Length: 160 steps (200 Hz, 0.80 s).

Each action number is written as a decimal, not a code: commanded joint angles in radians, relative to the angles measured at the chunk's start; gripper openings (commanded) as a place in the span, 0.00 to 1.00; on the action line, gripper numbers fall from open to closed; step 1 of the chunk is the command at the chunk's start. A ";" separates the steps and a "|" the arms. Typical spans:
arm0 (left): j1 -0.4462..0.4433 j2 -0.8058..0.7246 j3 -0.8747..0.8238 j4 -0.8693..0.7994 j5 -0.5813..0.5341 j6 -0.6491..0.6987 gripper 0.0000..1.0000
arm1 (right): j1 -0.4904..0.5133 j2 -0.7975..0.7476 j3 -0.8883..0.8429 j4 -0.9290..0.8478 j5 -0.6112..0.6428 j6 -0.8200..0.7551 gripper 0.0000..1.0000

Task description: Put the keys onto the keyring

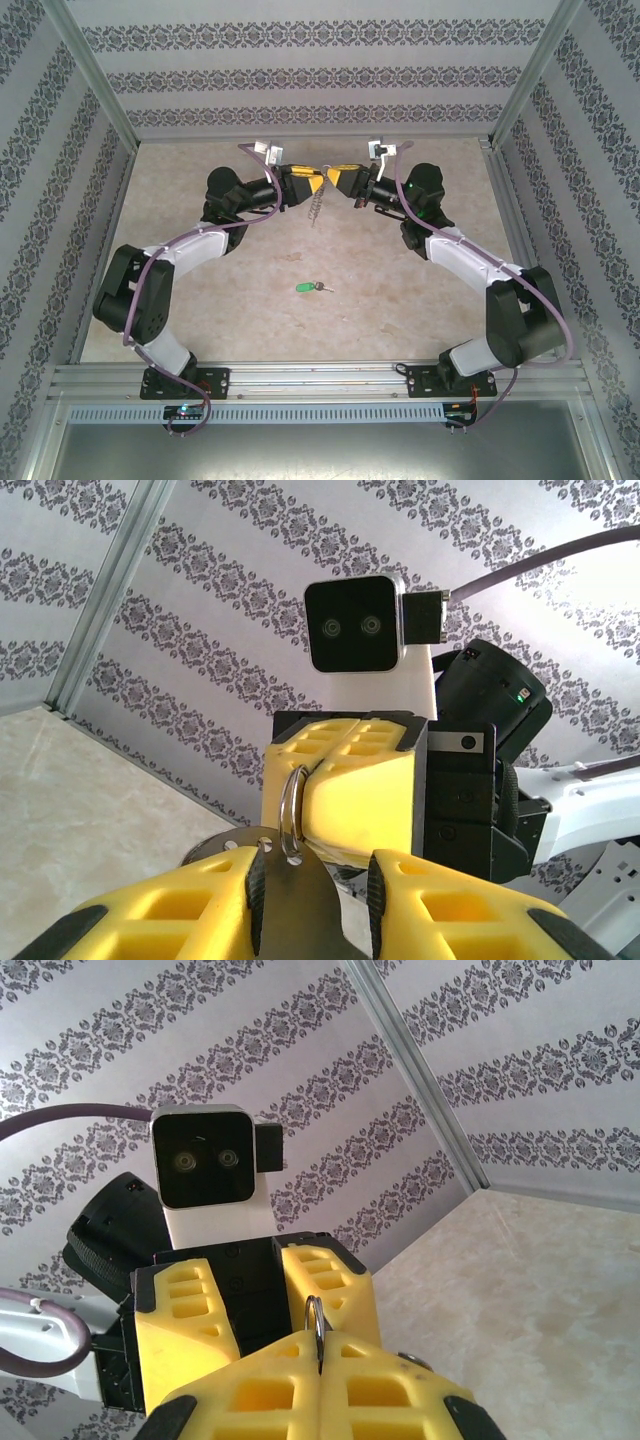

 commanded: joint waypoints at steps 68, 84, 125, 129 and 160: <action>0.004 0.031 0.018 0.156 -0.018 -0.072 0.34 | 0.020 0.012 0.007 0.072 0.013 0.018 0.00; 0.004 0.034 0.022 0.159 -0.018 -0.075 0.33 | 0.020 0.013 0.005 0.072 0.013 0.019 0.00; 0.002 0.045 0.031 0.181 -0.018 -0.090 0.25 | 0.021 0.014 0.006 0.070 0.012 0.019 0.00; 0.003 0.046 0.033 0.182 -0.017 -0.093 0.24 | 0.021 0.015 0.006 0.069 0.011 0.019 0.00; 0.003 0.058 0.044 0.194 -0.017 -0.103 0.23 | 0.022 0.018 0.006 0.068 0.006 0.018 0.00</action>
